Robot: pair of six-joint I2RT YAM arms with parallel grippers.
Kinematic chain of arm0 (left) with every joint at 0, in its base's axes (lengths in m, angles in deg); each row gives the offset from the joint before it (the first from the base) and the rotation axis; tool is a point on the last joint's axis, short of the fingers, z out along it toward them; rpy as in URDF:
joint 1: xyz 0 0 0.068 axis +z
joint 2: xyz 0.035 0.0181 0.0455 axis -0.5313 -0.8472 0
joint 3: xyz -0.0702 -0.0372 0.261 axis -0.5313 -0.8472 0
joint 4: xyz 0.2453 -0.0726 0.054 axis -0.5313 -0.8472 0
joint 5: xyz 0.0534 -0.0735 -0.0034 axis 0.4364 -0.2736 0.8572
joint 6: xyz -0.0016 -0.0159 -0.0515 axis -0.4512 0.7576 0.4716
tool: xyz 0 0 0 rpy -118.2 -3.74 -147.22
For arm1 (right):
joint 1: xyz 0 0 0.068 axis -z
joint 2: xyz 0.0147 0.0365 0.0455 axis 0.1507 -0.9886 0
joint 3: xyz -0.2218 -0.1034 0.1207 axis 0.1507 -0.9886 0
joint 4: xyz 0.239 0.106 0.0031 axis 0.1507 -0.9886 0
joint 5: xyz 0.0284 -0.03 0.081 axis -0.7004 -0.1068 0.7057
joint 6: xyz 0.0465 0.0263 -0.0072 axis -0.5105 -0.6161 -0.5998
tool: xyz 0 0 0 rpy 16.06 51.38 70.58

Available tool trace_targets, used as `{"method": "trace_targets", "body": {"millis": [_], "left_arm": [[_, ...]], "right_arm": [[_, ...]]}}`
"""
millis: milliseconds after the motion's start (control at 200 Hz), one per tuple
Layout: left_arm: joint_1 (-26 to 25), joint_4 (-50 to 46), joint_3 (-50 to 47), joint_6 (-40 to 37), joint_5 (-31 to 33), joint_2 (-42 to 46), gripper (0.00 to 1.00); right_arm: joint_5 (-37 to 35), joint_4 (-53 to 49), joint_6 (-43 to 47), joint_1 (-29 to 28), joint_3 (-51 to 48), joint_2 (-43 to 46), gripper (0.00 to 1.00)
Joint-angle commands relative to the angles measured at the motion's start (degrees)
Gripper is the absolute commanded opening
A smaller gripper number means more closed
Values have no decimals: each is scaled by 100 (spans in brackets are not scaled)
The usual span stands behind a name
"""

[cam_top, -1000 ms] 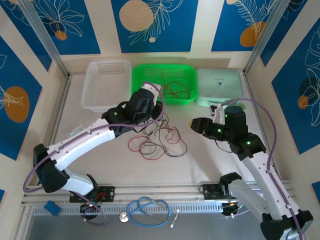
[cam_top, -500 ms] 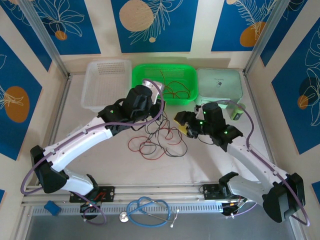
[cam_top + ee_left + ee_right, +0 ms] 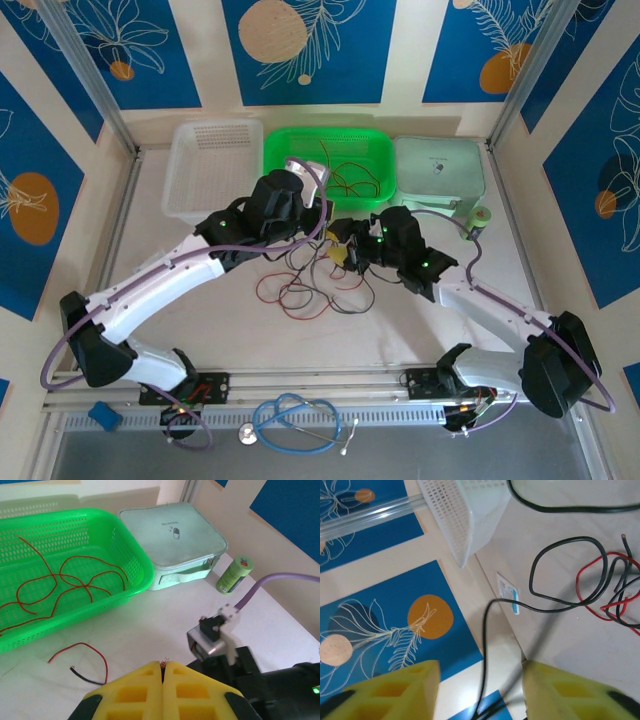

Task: Untangle the cables

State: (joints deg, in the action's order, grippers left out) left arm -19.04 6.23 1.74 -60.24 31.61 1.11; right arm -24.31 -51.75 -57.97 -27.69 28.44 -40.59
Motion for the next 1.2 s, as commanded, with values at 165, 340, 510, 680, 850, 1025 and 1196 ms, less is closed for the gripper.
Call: {"method": "trace_targets", "body": {"millis": [165, 340, 510, 680, 850, 1025, 1196], "left_arm": [[-11, 146, 202, -340, 131, 361, 0], [-6, 47, 626, -598, 376, 446, 0], [-6, 35, 950, -786, 522, 485, 0], [-7, 51, 1158, -922, 614, 499, 0], [-2, 43, 1361, -1014, 634, 443, 0], [-8, 61, 1479, -1050, 603, 409, 0], [-2, 26, 1606, -1123, 623, 399, 0]], "right_arm": [[-501, -296, -111, -82, -122, 83, 0], [-837, -753, 141, 3, -358, 178, 0], [-1143, -1094, 367, 133, -646, 178, 0], [-1477, -1474, 622, 199, -861, 144, 0], [-1657, -1573, 721, 282, -1156, 35, 0], [-1806, -1676, 934, 366, -1215, -191, 0], [-1926, -1757, 1113, 384, -1208, -429, 0]]}}
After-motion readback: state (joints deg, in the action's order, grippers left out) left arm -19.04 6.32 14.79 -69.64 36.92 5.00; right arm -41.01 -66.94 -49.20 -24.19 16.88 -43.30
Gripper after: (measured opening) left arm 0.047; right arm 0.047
